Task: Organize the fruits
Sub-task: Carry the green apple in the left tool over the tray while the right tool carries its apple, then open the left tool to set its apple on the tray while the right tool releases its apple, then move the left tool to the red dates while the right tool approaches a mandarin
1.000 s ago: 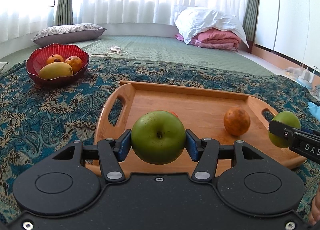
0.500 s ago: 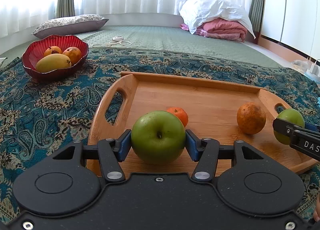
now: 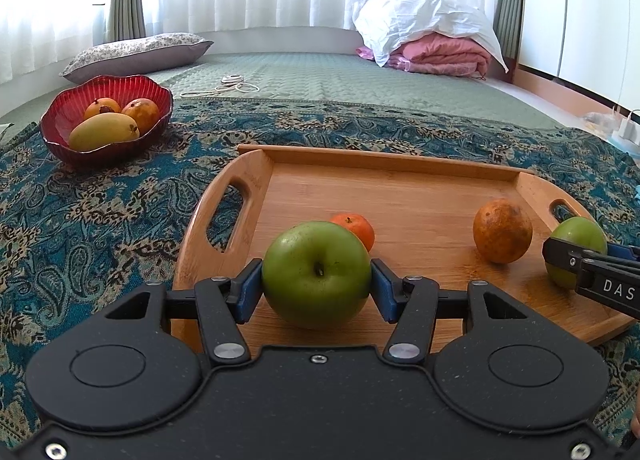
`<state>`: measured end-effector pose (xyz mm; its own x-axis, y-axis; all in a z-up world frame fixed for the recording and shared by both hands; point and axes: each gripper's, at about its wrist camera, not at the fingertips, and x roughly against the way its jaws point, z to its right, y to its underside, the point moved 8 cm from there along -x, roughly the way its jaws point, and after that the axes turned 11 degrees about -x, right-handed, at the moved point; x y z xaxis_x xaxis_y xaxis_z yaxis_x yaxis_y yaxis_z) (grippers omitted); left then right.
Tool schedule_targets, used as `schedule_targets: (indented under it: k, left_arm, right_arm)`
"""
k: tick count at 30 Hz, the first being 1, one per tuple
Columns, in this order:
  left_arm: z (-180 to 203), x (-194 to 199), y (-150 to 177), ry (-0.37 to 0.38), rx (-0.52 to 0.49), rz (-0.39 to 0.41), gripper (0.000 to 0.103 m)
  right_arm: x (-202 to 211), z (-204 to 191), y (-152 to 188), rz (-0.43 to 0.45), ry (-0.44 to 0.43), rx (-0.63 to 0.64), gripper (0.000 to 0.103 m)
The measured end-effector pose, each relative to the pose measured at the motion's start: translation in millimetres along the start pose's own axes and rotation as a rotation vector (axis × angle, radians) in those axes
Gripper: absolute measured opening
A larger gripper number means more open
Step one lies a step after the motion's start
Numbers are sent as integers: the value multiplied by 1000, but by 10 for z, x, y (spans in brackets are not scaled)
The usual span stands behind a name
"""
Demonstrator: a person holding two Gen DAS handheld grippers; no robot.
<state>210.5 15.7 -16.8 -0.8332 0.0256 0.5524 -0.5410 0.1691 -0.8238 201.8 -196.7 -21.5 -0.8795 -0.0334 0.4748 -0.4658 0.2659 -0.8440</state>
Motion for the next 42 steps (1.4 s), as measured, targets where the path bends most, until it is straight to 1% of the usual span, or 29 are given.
schedule_targets:
  k: [3, 4, 5, 6, 7, 8, 10, 13, 15, 18, 23, 30, 34, 42]
  left_arm:
    - [-2, 9, 7, 0, 3, -2, 54]
    - [-1, 20, 6, -4, 0, 2, 54]
    - [-1, 38, 0, -9, -7, 12, 56]
    - [-3, 56, -9, -14, -14, 21, 62]
    - [-6, 74, -17, -18, -20, 27, 66]
    - [-11, 92, -20, -19, -22, 32, 71]
    - [-19, 115, -21, -17, -20, 33, 72]
    - [-31, 160, -16, -8, -12, 35, 78]
    - [-35, 201, -15, -4, -14, 41, 83]
    - [-34, 270, -10, 4, -23, 50, 87]
    - [-30, 395, 14, 17, -30, 63, 92]
    - [-26, 623, 60, 33, -35, 105, 99]
    - [-17, 746, 115, 42, -38, 122, 100]
    - [16, 906, 304, 58, -44, 120, 101]
  right_arm:
    - [11, -8, 4, -2, 5, 4, 62]
    - [10, -14, -2, -2, 7, 5, 64]
    - [22, -18, -8, 4, 7, 7, 64]
    - [37, -23, -14, 12, 8, 11, 65]
    - [52, -34, -22, 16, 9, 18, 66]
    - [63, -44, -28, 17, 10, 26, 71]
    - [86, -61, -20, 18, 11, 40, 73]
    - [125, -85, 4, 20, 12, 62, 75]
    - [152, -95, 21, 23, 14, 70, 79]
    - [196, -96, 37, 23, 11, 66, 82]
    - [305, -86, 34, 36, 4, 49, 87]
    - [481, -99, 56, 40, -52, 15, 91]
    - [580, -131, 121, 42, -81, 27, 92]
    - [809, -216, 311, 48, -141, 73, 95]
